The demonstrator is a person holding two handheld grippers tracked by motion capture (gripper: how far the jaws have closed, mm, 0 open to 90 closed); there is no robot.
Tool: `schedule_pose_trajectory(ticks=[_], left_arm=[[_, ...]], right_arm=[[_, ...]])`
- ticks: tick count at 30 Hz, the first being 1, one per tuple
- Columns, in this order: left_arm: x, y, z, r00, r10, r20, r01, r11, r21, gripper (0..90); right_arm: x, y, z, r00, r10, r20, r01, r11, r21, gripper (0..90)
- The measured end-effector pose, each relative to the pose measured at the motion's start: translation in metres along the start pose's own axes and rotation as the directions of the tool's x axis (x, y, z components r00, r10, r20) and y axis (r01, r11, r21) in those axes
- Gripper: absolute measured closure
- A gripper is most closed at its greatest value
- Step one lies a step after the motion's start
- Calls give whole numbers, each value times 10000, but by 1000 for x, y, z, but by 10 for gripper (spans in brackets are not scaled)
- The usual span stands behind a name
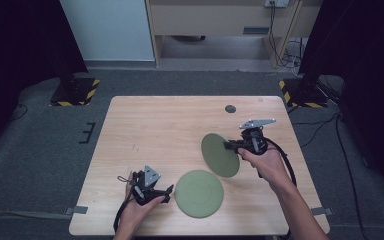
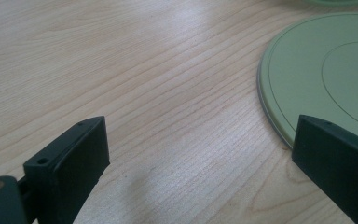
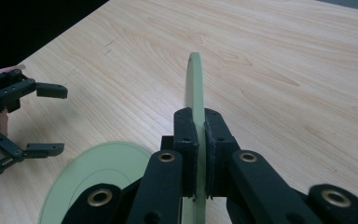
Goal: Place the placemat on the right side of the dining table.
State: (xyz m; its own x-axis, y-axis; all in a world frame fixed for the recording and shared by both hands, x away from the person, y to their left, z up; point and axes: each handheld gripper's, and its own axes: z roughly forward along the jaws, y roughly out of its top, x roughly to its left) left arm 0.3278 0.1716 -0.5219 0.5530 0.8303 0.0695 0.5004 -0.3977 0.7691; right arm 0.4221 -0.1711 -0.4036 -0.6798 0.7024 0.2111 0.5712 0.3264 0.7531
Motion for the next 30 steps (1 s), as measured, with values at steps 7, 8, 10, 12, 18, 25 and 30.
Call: schedule_pose_trajectory(ticks=[7, 8, 10, 12, 18, 25, 30], left_arm=[[1, 0, 0, 10000, -19, -32, 19, 10000, -13, 34], [1, 0, 0, 10000, -30, -40, 30, 10000, -19, 35], [1, 0, 0, 10000, -33, -24, 33, 10000, -18, 35], [2, -1, 0, 10000, -40, -45, 40, 10000, 16, 35], [4, -1, -1, 9999, -112, -64, 112, 9999, -1, 35], [5, -1, -1, 9999, -138, -69, 138, 9999, 11, 34], [6, -2, -1, 9998, -142, -111, 142, 9999, 11, 34]], right_arm=[[-2, 2, -4, 9996, 9, 278, -6, 9999, -110, 858], [-3, 2, -4, 9995, 45, 307, -41, 9999, -136, 858], [-5, 2, -5, 9993, 99, 355, -92, 9998, -181, 858], [-5, 3, -6, 9994, 121, 320, -113, 9997, -228, 858], [-9, 4, -6, 9984, 173, 532, -158, 9994, -294, 858], [-15, 8, -9, 9956, 380, 856, -338, 9982, -498, 858], [-19, 12, -9, 9930, 488, 1074, -427, 9974, -586, 858]])
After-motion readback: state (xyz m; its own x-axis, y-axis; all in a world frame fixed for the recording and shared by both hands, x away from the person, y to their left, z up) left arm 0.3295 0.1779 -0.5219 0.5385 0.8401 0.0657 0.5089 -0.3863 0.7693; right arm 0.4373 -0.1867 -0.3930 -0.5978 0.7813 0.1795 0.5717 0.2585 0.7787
